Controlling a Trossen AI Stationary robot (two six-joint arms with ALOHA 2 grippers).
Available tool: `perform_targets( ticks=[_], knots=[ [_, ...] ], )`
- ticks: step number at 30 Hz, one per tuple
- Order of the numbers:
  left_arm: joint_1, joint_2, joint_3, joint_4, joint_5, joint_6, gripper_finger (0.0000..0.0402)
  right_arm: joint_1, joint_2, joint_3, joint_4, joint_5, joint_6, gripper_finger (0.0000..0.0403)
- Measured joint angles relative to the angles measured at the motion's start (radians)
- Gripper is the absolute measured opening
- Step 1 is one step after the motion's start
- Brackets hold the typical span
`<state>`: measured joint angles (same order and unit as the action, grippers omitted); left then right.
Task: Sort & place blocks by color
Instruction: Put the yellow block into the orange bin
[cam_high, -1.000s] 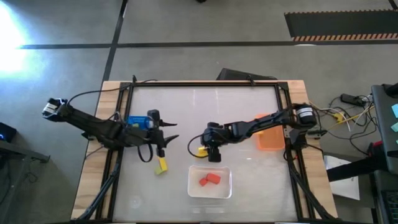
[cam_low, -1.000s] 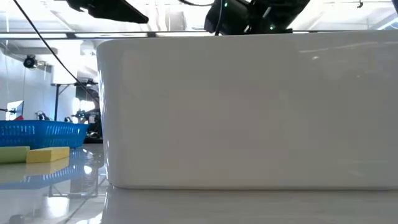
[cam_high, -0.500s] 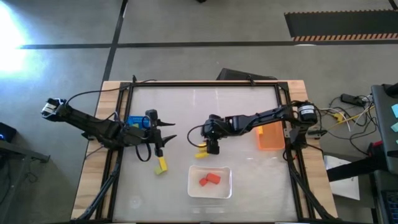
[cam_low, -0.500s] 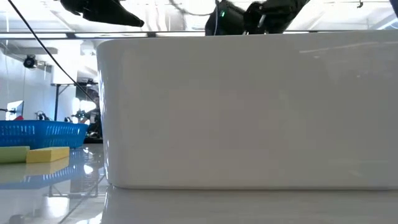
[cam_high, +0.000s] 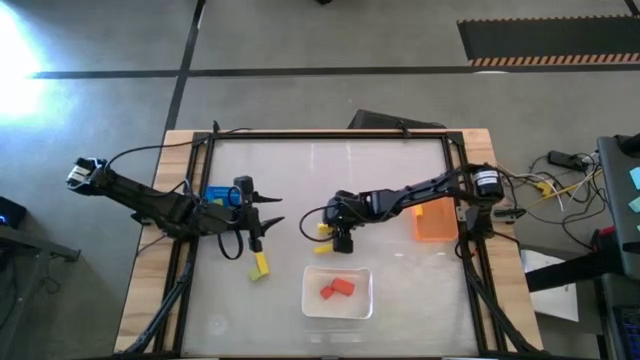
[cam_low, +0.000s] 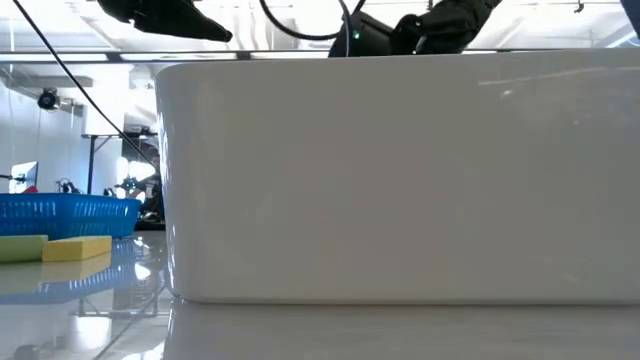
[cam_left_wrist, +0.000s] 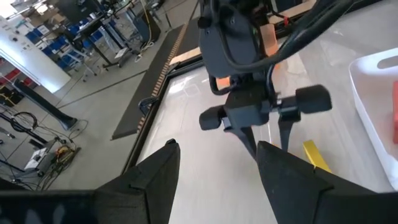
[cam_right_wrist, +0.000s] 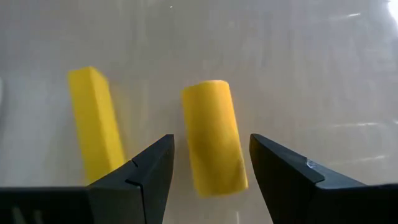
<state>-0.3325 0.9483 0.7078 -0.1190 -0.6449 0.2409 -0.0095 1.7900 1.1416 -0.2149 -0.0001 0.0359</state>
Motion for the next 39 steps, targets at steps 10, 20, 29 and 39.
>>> perform_targets(
  ticks=[10,20,29,39],
  knots=[
    [0.0,0.0,0.0,0.005,0.0,0.0,0.0196,-0.011,0.059,0.001,0.067,0.035,-0.011,0.0153],
    [0.0,0.0,0.0,0.006,0.0,-0.009,0.0196,-0.013,0.024,0.001,0.066,0.037,0.023,0.0116],
    [0.0,0.0,-0.001,0.006,0.001,-0.025,0.0196,-0.012,-0.099,0.001,-0.085,0.271,0.336,0.0116],
    [0.0,0.0,-0.001,0.006,0.0,-0.025,0.0196,-0.03,-0.341,-0.018,-0.695,0.5,0.861,0.0116]
  ],
)
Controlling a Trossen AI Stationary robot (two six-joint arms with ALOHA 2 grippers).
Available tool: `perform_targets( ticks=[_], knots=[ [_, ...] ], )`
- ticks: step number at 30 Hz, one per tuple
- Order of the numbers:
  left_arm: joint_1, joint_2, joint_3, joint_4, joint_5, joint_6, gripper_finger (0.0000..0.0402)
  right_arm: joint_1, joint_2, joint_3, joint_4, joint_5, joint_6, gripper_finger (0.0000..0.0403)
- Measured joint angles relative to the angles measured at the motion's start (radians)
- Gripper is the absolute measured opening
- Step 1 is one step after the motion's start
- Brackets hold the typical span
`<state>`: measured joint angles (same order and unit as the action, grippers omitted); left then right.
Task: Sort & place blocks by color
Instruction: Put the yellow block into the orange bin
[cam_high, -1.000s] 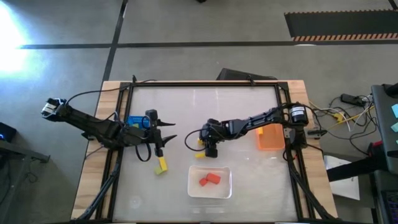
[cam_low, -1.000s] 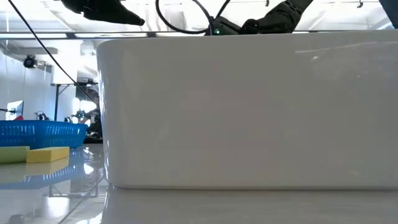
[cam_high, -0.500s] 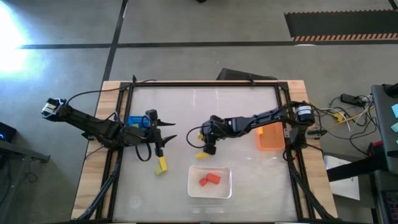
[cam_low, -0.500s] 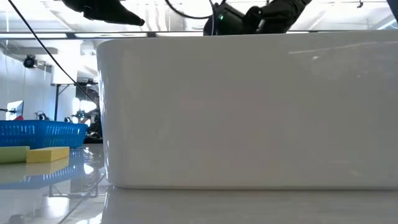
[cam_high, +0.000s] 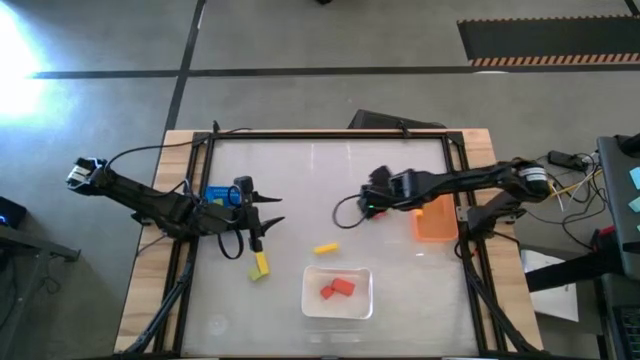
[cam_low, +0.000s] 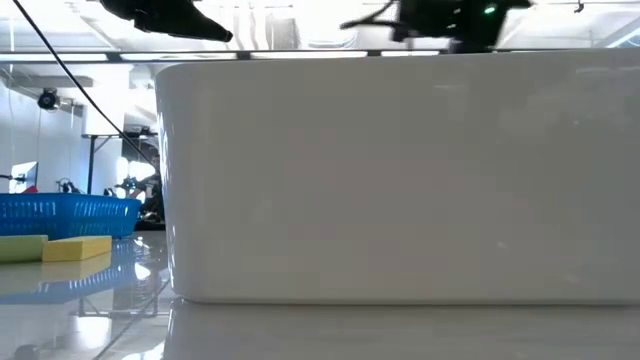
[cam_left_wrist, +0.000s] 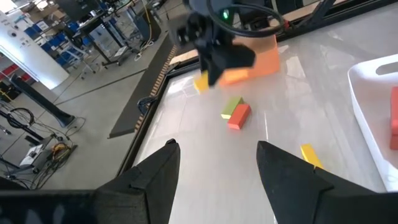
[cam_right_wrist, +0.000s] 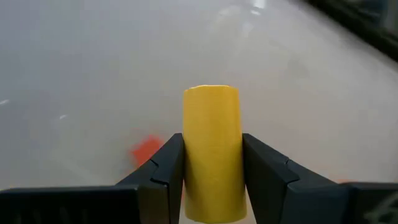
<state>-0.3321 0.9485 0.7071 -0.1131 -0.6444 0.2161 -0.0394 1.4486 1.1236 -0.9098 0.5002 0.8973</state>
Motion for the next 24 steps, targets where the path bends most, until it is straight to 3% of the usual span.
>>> perform_targets(
  ticks=[5,16,24],
  knots=[
    [0.0,0.0,0.0,0.0,0.0,0.002,0.0196,0.0,-0.128,-0.088,-0.15,0.027,0.193,0.0116],
    [0.0,0.0,0.0,0.0,0.0,0.008,0.0196,0.0,-0.377,-0.355,-0.202,0.017,0.45,0.0116],
    [0.0,0.0,0.0,0.0,0.0,0.009,0.0196,-0.001,-0.433,-0.487,-0.204,-0.042,0.544,0.0116]
  ],
)
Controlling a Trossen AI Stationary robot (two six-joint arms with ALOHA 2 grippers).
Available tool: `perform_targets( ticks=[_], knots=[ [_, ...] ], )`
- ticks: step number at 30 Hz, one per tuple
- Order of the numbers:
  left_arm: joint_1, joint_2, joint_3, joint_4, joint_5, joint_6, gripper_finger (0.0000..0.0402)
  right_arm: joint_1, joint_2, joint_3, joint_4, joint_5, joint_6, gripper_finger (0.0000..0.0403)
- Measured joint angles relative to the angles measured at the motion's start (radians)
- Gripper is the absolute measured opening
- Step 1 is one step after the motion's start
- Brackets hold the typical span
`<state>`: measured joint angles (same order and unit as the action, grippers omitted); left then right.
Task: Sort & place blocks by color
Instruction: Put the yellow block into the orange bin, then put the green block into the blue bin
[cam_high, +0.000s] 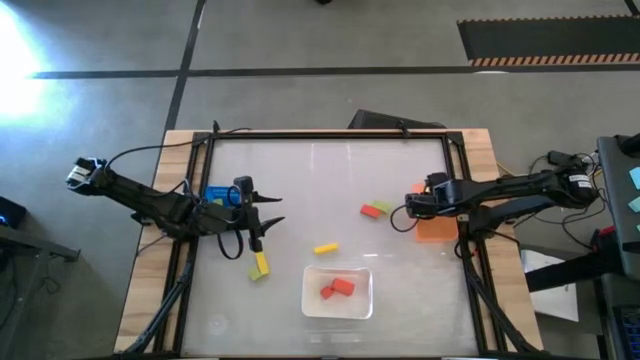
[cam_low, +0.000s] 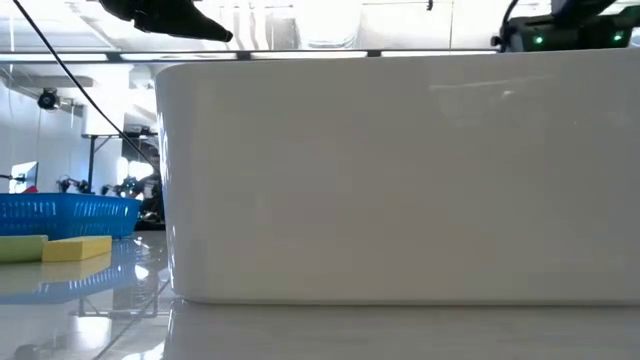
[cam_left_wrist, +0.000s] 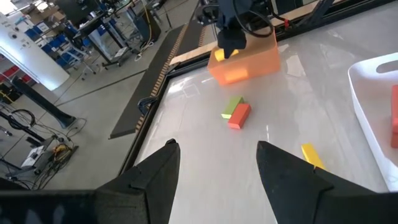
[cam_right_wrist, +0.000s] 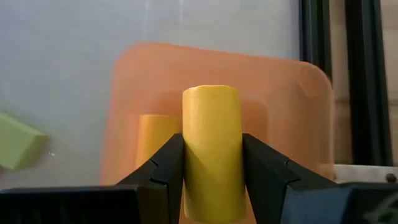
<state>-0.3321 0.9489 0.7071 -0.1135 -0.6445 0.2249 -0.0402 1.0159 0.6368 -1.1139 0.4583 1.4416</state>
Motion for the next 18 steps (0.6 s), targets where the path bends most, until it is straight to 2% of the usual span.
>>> perform_targets(
  ticks=[9,14,18],
  knots=[
    [0.001,0.0,0.0,0.0,0.0,0.0,0.0196,0.0,0.062,0.006,0.004,0.012,0.002,0.0119],
    [0.001,0.0,0.0,0.0,0.0,0.0,0.0196,0.0,0.086,0.006,0.004,0.012,0.004,0.0177],
    [0.001,0.0,0.0,0.0,0.0,0.0,0.0196,0.0,0.092,0.006,0.003,0.012,0.004,0.0187]
  ],
)
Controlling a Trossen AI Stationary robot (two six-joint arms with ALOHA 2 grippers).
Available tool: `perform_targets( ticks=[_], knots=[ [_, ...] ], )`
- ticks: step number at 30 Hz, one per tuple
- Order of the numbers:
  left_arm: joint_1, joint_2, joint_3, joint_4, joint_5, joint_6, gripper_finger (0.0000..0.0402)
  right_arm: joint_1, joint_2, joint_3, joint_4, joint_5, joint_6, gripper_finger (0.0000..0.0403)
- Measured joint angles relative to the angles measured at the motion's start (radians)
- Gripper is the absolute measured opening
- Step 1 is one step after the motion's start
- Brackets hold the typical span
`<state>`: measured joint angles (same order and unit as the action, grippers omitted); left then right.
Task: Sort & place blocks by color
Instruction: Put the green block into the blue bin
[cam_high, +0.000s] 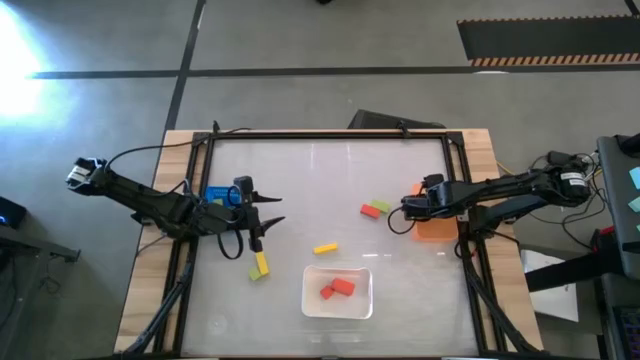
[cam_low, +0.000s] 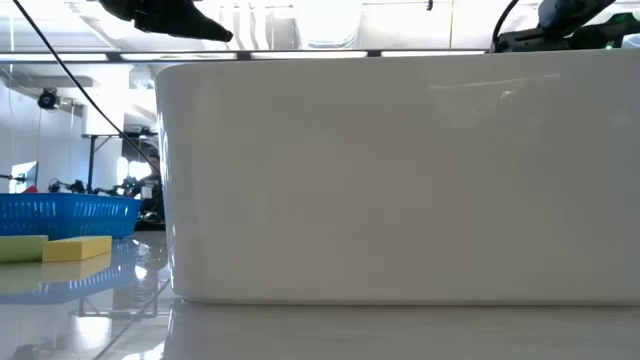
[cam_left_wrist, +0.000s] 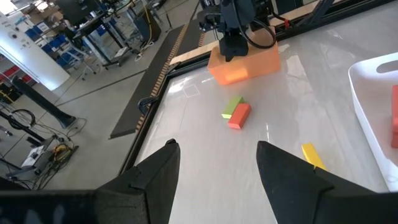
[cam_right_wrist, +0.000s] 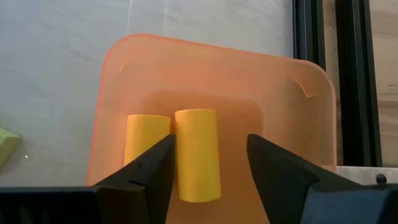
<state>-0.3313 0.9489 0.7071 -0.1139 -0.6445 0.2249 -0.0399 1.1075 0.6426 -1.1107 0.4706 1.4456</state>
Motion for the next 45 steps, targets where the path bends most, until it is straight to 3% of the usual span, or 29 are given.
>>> perform_targets(
  ticks=[6,15,27,35,45],
  knots=[
    [0.0,0.0,0.0,0.0,0.0,-0.002,0.0196,0.0,-0.013,0.047,-0.01,0.001,-0.008,0.0164],
    [0.001,0.0,-0.002,-0.003,0.0,-0.001,0.0196,0.0,-0.005,0.246,0.002,0.083,-0.148,0.0129],
    [0.003,-0.003,-0.048,-0.008,-0.019,0.018,0.0196,0.0,0.205,0.526,0.046,0.097,-0.436,0.0096],
    [0.003,-0.029,-0.061,-0.006,-0.049,0.024,0.0196,-0.021,0.385,0.66,0.043,-0.072,-0.624,0.0055],
    [0.003,-0.035,-0.061,-0.007,-0.05,0.019,0.0196,-0.026,0.506,0.667,0.036,-0.184,-0.716,0.0027]
  ],
)
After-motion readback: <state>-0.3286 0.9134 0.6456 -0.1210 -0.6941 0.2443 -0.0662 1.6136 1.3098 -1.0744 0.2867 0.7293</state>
